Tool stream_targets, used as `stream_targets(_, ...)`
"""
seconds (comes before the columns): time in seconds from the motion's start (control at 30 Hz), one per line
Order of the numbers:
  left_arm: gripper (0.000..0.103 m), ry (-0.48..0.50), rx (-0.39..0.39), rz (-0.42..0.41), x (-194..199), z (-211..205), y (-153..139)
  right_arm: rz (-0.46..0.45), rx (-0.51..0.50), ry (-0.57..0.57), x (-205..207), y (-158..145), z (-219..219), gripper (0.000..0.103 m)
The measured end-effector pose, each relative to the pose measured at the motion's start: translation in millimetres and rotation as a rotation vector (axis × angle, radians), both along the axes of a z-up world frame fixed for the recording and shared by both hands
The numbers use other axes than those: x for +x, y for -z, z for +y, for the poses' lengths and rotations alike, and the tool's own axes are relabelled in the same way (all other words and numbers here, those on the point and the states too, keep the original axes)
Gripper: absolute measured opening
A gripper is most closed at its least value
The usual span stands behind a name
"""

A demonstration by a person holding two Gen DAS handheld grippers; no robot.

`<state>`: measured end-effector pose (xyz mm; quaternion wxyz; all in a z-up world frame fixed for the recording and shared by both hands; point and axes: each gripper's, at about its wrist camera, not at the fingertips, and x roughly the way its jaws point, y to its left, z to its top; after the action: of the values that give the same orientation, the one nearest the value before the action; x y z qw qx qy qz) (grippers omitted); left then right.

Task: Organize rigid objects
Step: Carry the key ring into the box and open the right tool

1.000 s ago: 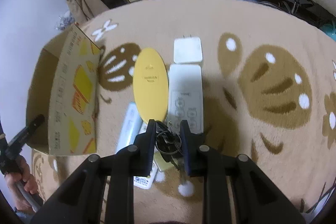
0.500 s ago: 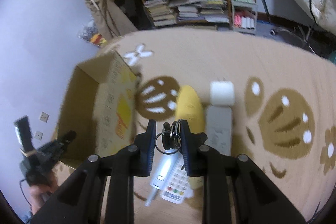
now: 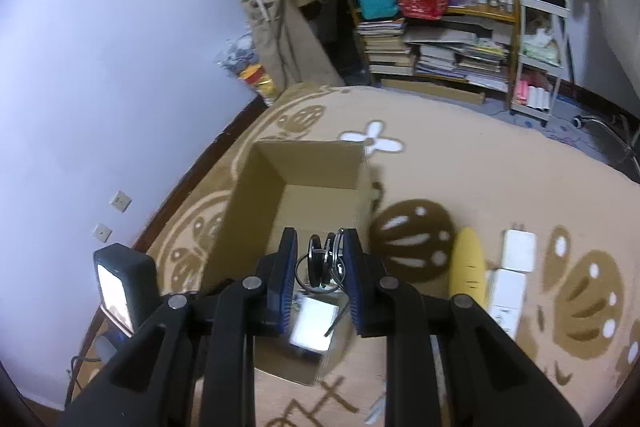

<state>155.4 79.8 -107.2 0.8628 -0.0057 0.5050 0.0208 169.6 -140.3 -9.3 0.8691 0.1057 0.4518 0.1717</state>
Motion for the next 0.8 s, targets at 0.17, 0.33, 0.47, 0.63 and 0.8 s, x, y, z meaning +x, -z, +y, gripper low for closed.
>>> stream_targets(0.17, 0.006, -0.005, -0.013, 0.003, 0.3, 1.7, 0.0, 0.033, 0.017, -0.042, 2.1, 11.0, 20.3, 0.024)
stream_targets(0.33, 0.006, -0.005, -0.014, 0.001, -0.5, 1.3, 0.1, 0.082, 0.006, -0.044, 1.5, 34.9, 30.3, 0.025)
stream_targets(0.47, 0.006, -0.008, -0.036, 0.003, -0.5, 3.4, -0.3, 0.102, -0.040, -0.053, -1.7, 51.1, 35.9, 0.025)
stream_targets(0.63, 0.006, -0.005, -0.042, 0.003, -0.6, 3.4, 0.4, 0.090, -0.037, -0.046, -7.6, 54.3, 31.1, 0.025)
stream_targets(0.8, 0.006, -0.003, -0.032, 0.001, -1.5, 1.2, 0.0, 0.071, -0.045, -0.006, -9.3, 39.7, 16.0, 0.065)
